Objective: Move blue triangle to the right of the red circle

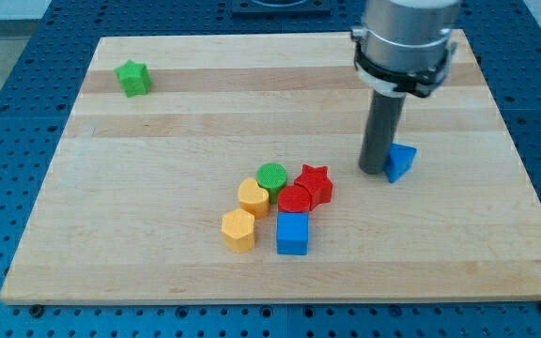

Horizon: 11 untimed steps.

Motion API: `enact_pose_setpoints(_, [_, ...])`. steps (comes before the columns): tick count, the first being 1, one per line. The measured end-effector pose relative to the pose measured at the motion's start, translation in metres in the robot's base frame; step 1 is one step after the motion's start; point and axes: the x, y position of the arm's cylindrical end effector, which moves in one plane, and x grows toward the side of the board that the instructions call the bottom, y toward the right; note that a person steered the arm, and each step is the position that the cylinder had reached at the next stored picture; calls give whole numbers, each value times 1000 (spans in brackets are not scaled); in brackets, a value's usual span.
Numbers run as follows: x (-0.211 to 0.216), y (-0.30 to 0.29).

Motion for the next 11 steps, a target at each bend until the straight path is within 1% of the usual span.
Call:
enact_pose_setpoints(1, [9, 7])
enact_pose_setpoints(2, [10, 5])
enact_pose_setpoints(3, [0, -8])
enact_pose_setpoints(4, [-36, -13])
enact_pose_setpoints(5, [-60, 40])
enact_pose_setpoints(6, [-54, 42])
enact_pose_setpoints(7, [-20, 42])
enact_pose_setpoints(8, [23, 43])
enact_pose_setpoints(9, [40, 43])
enact_pose_setpoints(10, [41, 43])
enact_pose_setpoints(11, [-3, 34])
